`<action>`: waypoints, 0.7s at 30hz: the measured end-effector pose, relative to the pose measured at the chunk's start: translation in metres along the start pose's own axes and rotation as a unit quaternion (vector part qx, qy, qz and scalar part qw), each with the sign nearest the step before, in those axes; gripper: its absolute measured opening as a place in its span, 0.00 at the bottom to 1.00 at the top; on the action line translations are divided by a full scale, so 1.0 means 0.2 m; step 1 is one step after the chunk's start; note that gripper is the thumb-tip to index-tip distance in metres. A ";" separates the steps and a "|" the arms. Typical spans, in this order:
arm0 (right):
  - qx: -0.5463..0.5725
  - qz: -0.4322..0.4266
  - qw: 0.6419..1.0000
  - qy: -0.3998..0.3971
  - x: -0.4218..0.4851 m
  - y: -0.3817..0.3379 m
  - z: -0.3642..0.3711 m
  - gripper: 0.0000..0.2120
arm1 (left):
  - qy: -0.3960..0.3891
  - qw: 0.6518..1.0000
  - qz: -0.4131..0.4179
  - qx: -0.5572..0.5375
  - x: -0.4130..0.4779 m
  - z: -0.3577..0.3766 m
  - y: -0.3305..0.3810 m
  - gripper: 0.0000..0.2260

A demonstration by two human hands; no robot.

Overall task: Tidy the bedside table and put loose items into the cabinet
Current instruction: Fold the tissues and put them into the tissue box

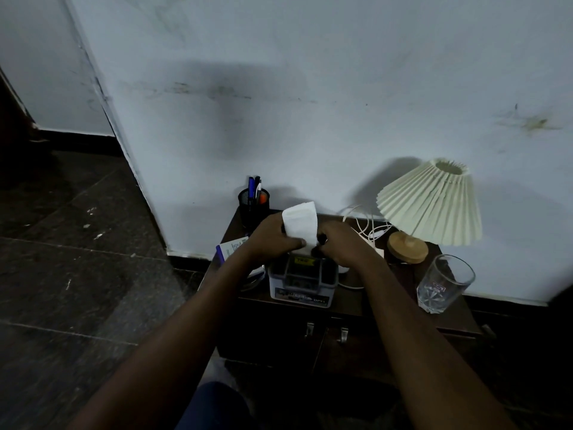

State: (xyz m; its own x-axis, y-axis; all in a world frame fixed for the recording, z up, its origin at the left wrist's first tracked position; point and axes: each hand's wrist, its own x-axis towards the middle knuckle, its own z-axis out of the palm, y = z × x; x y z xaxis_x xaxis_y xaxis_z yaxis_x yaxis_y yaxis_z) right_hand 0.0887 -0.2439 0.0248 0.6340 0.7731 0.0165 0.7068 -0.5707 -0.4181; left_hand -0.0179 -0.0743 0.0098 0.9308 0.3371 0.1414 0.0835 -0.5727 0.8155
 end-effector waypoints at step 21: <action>0.176 0.002 0.983 0.054 -0.04 0.04 -0.02 0.11 | -0.059 0.994 0.041 0.083 0.02 -0.01 -0.01 0.24</action>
State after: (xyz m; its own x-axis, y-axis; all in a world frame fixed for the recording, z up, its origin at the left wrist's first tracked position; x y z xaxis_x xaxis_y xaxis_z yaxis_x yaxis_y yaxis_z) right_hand 0.0901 -0.2565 0.0240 0.6796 0.7264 0.1024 0.5636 -0.4277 -0.7068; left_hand -0.0141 -0.0701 0.0093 0.9711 0.2006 0.1292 0.0543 -0.7131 0.6989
